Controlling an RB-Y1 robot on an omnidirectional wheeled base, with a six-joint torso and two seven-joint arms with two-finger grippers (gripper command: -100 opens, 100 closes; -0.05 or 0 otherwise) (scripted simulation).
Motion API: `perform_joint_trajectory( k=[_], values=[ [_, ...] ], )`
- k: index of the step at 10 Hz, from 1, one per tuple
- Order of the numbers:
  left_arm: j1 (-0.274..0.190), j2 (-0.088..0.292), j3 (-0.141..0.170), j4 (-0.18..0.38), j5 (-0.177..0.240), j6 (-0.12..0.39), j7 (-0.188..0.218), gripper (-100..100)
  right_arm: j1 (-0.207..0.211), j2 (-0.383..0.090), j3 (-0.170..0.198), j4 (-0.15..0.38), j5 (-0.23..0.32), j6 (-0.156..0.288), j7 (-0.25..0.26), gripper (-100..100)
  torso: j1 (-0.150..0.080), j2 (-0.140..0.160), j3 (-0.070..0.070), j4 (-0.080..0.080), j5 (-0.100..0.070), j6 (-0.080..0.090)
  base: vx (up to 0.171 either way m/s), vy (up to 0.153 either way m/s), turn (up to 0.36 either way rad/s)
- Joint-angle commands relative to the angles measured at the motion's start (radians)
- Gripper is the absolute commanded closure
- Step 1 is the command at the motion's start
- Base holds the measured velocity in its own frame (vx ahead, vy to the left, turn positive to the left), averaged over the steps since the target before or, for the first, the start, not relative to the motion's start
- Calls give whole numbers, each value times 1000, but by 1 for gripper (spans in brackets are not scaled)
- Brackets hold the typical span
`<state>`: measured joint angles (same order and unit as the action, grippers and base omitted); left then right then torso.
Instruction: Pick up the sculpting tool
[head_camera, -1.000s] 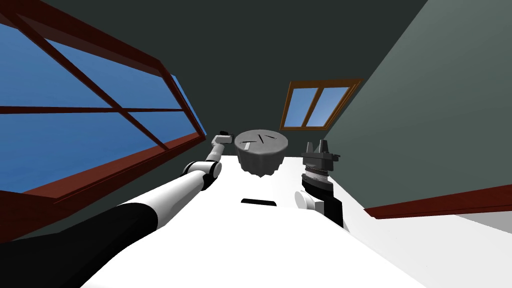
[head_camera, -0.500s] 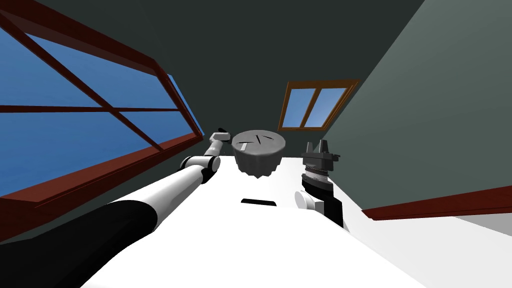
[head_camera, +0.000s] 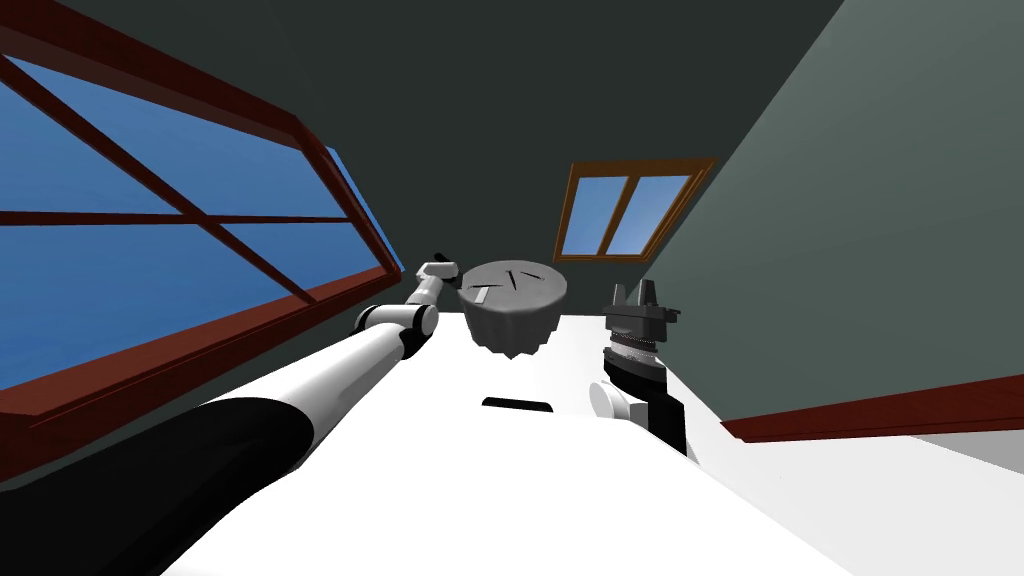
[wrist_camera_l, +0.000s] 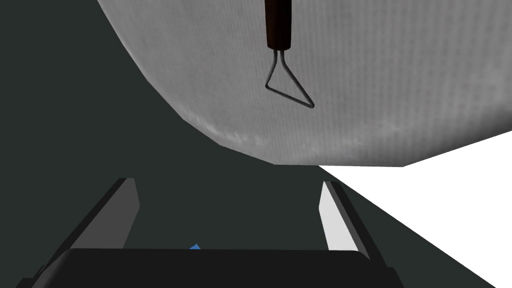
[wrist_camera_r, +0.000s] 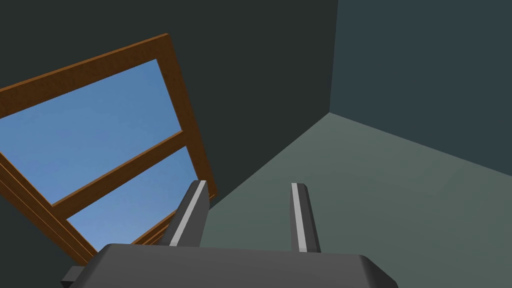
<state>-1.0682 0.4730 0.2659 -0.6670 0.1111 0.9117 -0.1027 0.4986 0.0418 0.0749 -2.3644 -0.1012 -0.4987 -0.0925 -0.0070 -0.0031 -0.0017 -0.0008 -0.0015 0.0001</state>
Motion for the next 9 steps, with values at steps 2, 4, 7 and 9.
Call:
perform_joint_trajectory(
  k=[2, 4, 7, 9],
  values=[
    [-42, 21, 9, 96, 3, 40, 11, -100, 0, 0, 0, 0, 0, 0, 0, 0, 0, 0, 0, 0, 0, 0, 52, -98, -9],
    [-82, 40, 18, 174, 8, 79, 22, -100, 0, 0, 0, 0, 0, 0, 0, 0, -2, -2, -1, -1, -1, 0, 110, -137, -29],
    [-82, 40, 18, 182, 8, 79, 22, -100, 0, 0, 0, 0, 0, 0, 0, 0, 5, 1, 0, 0, 1, 0, 29, -25, -2],
    [-103, 48, 24, 243, 12, 104, 30, -100, 0, 0, 0, 0, 0, 0, 0, 0, 6, 2, 1, 0, 1, 0, 40, -44, -29]
  ],
)
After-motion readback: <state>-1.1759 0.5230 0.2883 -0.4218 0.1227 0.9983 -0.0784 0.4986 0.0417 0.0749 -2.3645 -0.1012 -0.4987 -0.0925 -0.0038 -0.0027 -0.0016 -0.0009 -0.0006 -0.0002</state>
